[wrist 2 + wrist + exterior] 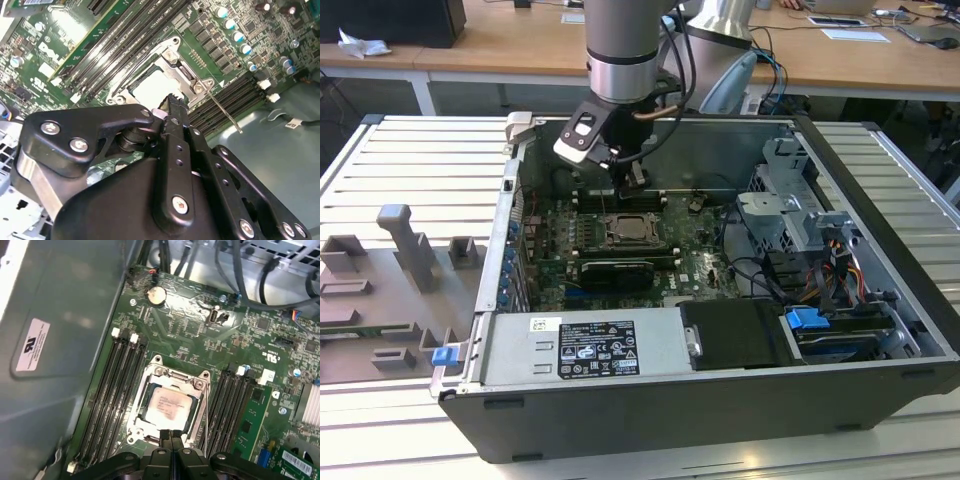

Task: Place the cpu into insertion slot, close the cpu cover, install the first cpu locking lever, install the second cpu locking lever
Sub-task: 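Install the first cpu locking lever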

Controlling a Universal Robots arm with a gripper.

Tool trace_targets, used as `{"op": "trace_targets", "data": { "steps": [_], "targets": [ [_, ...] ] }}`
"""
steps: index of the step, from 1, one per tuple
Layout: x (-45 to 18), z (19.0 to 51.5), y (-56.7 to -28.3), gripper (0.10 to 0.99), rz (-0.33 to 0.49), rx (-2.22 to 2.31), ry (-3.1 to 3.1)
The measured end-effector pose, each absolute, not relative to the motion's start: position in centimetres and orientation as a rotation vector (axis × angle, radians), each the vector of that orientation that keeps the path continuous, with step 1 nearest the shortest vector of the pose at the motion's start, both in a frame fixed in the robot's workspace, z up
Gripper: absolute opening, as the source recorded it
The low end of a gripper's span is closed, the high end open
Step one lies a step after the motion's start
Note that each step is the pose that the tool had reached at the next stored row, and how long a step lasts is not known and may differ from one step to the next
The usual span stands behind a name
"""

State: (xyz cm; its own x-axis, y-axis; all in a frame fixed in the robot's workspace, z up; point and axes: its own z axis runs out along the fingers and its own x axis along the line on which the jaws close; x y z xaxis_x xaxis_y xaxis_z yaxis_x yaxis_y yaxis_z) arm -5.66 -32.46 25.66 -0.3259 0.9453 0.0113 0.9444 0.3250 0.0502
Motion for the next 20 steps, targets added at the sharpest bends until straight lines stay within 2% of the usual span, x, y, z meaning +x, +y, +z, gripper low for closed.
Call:
{"op": "trace_targets", "data": {
  "steps": [20],
  "targets": [
    [-5.66,25.65,-32.45,0.106,0.074,1.394,2.806]
  ]
}}
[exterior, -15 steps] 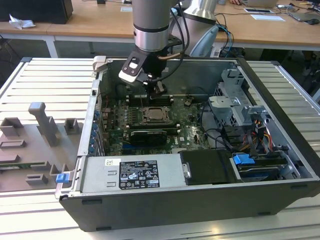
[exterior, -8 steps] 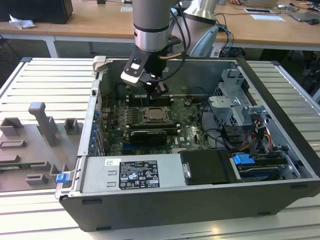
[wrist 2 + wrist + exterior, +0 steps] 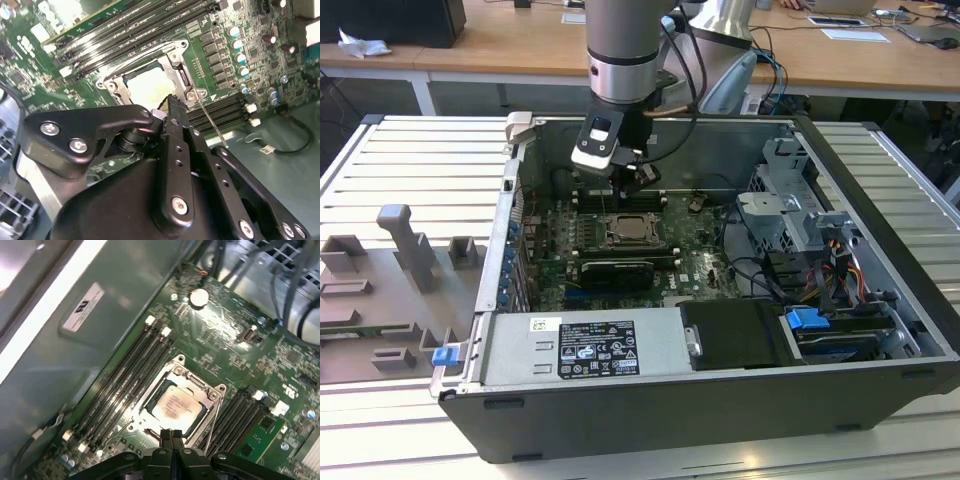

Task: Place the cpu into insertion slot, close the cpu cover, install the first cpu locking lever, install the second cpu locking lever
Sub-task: 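Install the first cpu locking lever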

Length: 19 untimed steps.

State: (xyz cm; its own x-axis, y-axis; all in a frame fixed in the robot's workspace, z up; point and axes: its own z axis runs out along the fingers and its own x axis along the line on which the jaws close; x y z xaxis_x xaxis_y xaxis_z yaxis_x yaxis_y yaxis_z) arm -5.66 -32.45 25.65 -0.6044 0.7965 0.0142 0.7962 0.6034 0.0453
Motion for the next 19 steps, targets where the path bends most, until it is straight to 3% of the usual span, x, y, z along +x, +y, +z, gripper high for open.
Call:
{"op": "trace_targets", "data": {
  "steps": [19],
  "targets": [
    [-5.66,25.94,-32.40,0.106,0.062,1.028,2.977]
  ]
}}
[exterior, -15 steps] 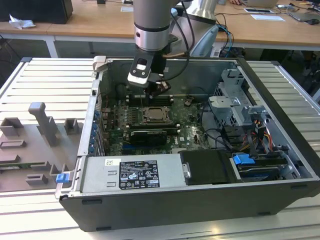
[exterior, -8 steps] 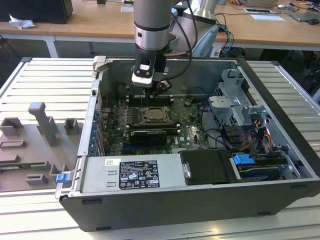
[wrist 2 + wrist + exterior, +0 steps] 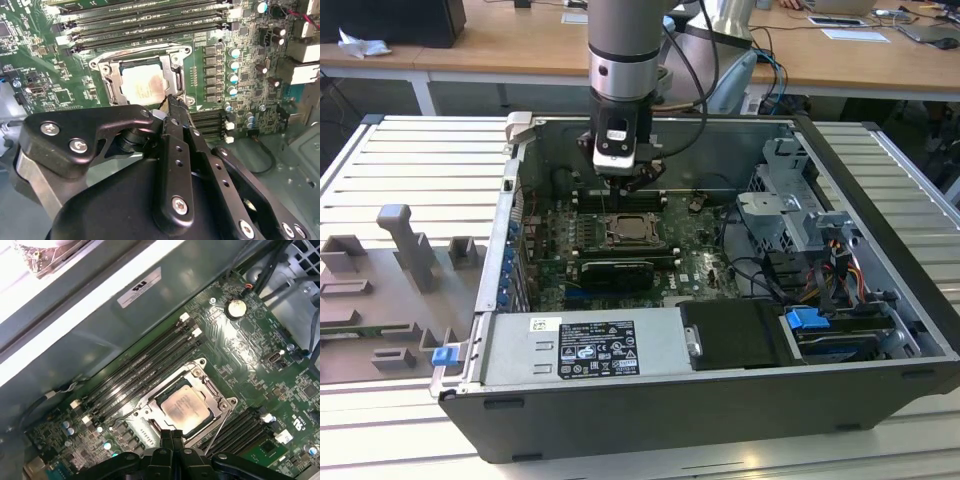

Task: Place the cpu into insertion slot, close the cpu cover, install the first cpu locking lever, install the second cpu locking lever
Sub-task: 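Install the first cpu locking lever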

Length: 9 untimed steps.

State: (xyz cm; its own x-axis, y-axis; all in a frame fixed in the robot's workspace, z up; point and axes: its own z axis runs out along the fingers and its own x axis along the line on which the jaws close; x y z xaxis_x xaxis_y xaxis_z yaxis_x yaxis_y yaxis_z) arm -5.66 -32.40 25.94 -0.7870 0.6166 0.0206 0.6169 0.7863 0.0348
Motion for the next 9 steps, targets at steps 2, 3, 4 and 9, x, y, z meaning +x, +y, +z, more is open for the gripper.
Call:
{"op": "trace_targets", "data": {
  "steps": [2,3,4,9],
  "targets": [
    [-5.71,25.94,-32.39,0.106,-0.062,-1.002,-2.968],
    [-5.72,25.94,-32.39,0.106,-0.062,-0.994,-2.971],
    [-5.73,25.94,-32.39,0.106,-0.062,-0.960,-2.981],
    [-5.74,25.94,-32.39,0.106,-0.061,-0.877,-3.006]
  ]
}}
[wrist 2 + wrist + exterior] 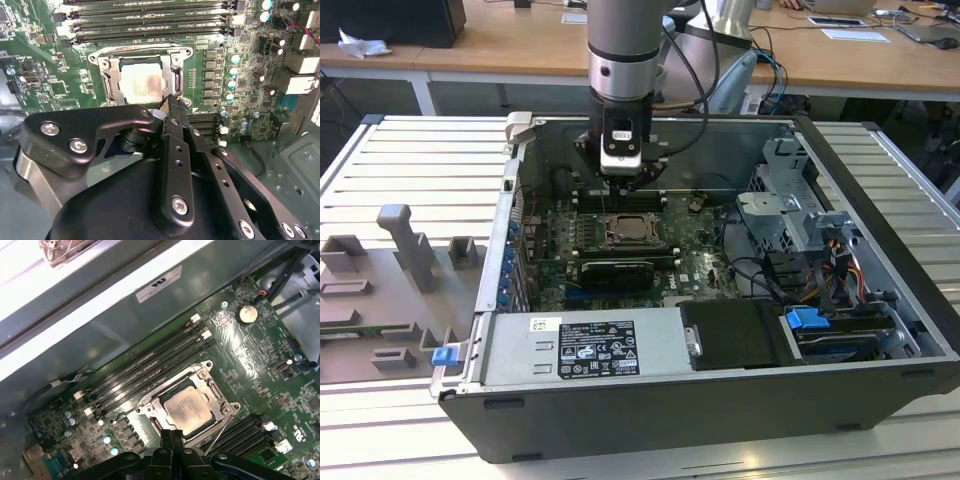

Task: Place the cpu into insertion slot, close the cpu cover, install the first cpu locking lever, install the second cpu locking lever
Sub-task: 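Install the first cpu locking lever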

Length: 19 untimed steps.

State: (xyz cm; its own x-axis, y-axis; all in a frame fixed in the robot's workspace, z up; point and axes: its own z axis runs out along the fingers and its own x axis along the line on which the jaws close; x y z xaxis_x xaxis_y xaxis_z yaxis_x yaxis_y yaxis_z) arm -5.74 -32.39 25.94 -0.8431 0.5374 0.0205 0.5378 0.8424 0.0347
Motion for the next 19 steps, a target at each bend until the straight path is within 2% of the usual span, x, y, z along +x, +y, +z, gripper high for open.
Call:
{"op": "trace_targets", "data": {
  "steps": [19],
  "targets": [
    [-5.75,25.94,-32.39,0.106,-0.059,-0.566,-3.076]
  ]
}}
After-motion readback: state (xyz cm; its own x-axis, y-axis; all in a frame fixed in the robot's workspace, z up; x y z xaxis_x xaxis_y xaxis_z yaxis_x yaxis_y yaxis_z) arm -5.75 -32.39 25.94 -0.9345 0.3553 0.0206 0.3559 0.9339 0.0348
